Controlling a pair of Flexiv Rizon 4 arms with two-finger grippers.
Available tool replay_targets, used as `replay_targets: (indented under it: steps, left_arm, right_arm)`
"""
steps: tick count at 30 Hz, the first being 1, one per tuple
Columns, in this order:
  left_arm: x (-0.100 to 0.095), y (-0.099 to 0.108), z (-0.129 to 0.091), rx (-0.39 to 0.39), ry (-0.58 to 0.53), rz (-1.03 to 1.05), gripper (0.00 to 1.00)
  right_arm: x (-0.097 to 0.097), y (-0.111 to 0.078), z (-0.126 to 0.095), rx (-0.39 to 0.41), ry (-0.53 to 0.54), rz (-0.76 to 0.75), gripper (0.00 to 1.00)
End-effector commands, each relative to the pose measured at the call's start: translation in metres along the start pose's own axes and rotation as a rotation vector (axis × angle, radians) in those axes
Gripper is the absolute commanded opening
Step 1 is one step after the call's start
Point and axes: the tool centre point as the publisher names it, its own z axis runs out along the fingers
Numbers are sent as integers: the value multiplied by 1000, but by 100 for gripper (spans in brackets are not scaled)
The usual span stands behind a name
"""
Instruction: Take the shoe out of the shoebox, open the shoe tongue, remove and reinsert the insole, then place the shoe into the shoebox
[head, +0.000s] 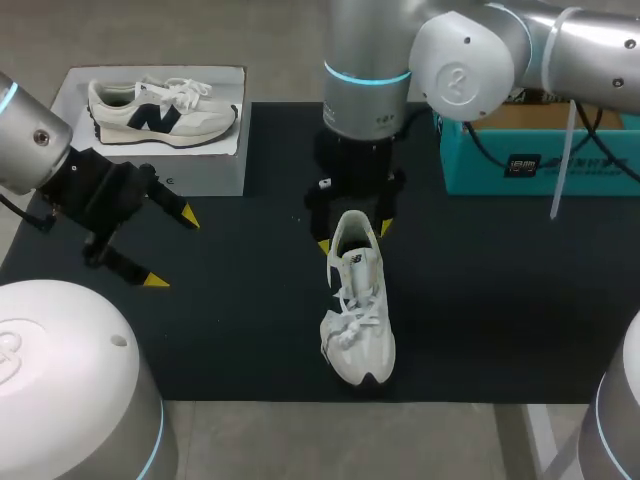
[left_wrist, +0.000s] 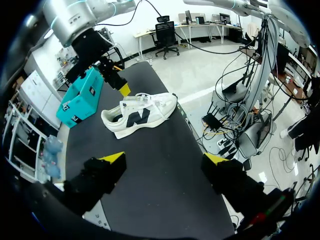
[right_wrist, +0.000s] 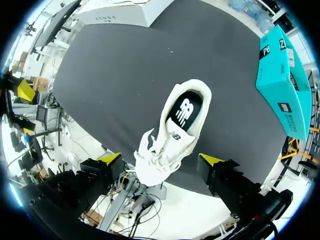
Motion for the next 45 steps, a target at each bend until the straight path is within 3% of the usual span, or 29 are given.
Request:
replay_targets:
  steps: [1,5,6,24,26,33,45]
  left_arm:
    - [0,0,0,-3,1,0,100]
    - [0,0,0,-3,1,0,100]
    - [0,0,0,-3,1,0,100]
    - [0,0,0,-3,1,0,100]
    - [0,0,0,-3,1,0,100]
    - [0,0,0,-3,1,0,100]
    - [0,0,0,-3,1,0,100]
  right_arm:
    - [0,6,0,-23,-55,-508,100]
    - [1,-5,-2,-147,-94,-808,100]
    - [-6,-6,-3,-138,-69,-766,100]
    - [-6,-6,-3,-138,-69,-766,100]
    - [-8,0,-3,-98,-37,-827,100]
    - [-19,17,-2,-71,-8,-910,100]
    - [-47,51,-5,-30,-76,-960,100]
